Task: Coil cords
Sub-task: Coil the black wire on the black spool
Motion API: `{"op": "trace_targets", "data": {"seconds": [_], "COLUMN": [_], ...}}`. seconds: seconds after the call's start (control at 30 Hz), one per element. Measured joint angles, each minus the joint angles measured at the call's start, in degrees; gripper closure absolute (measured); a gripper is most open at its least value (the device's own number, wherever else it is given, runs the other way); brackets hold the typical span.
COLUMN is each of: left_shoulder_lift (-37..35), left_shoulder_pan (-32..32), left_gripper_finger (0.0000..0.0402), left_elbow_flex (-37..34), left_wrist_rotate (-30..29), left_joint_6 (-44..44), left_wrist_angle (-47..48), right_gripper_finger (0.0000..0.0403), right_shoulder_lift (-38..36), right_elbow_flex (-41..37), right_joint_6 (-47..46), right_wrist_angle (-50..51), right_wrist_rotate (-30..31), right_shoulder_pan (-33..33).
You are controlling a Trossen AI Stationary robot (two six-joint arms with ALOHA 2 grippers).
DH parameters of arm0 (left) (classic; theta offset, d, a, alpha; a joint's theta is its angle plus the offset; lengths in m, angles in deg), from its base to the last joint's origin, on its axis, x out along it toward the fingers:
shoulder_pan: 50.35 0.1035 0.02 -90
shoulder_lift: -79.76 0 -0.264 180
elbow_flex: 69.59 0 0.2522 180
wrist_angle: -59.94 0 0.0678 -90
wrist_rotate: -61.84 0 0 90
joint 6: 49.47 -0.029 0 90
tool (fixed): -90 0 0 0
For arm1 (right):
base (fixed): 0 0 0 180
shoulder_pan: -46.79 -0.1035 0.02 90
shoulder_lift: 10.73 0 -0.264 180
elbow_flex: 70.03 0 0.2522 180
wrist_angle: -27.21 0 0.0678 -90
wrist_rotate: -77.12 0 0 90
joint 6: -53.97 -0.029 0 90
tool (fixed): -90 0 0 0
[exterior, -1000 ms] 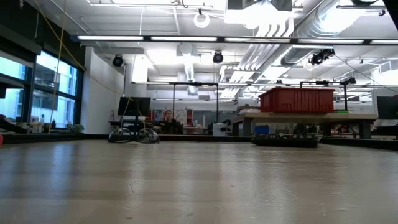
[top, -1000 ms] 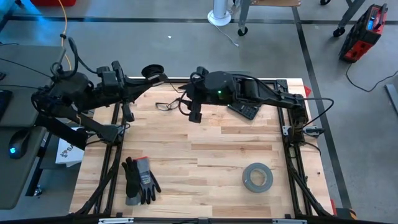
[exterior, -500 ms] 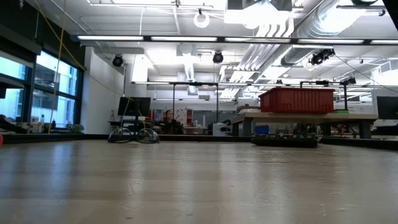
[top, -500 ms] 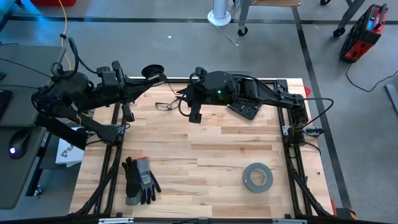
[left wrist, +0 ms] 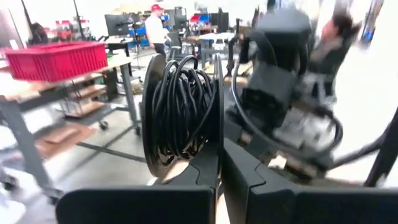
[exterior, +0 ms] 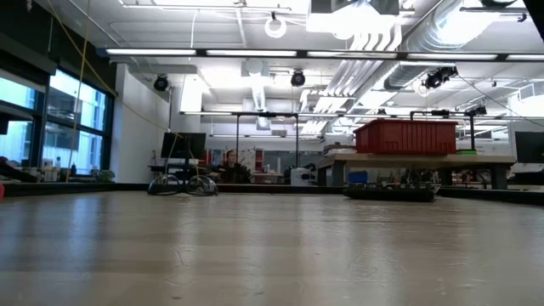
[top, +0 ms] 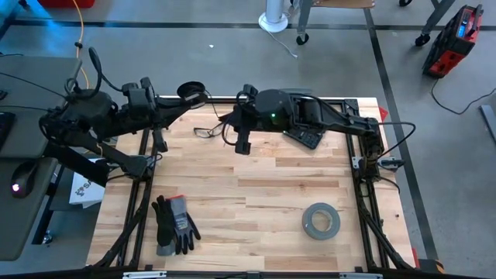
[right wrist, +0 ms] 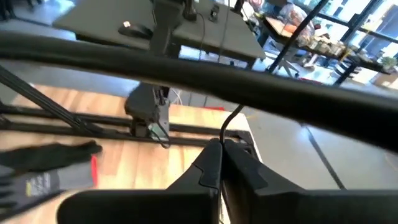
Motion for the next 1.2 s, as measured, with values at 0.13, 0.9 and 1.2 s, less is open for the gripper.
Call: {"op": "trace_targets", "data": {"seconds": [0.13,0.9,1.2], "left_shoulder_lift": [0.5,3.1,3.5], "left_shoulder_pan": [0.9,5.4,5.5], "left_gripper_finger": [0.0401,0.0401,0.0401], "left_elbow_flex": [0.0,0.0,0.0], "left_wrist_rotate": [2.0,20.1,24.1], "left_joint_6": [8.7,47.5,60.9], "left_wrist_angle": [-3.9,-14.1,-16.4], "right_gripper_finger": [0.0402,0.0403,0.0403], "right_shoulder_lift": [0.7,5.6,5.6], "right_elbow_flex": [0.0,0.0,0.0], "right_joint_6": [-0.6,1.3,1.4], "right_wrist_angle": [-4.0,-33.6,-37.5], "right_wrist_rotate": [-1.7,-13.1,-12.2], "right_shoulder_pan": [-0.2,-2.5,-2.3]}}
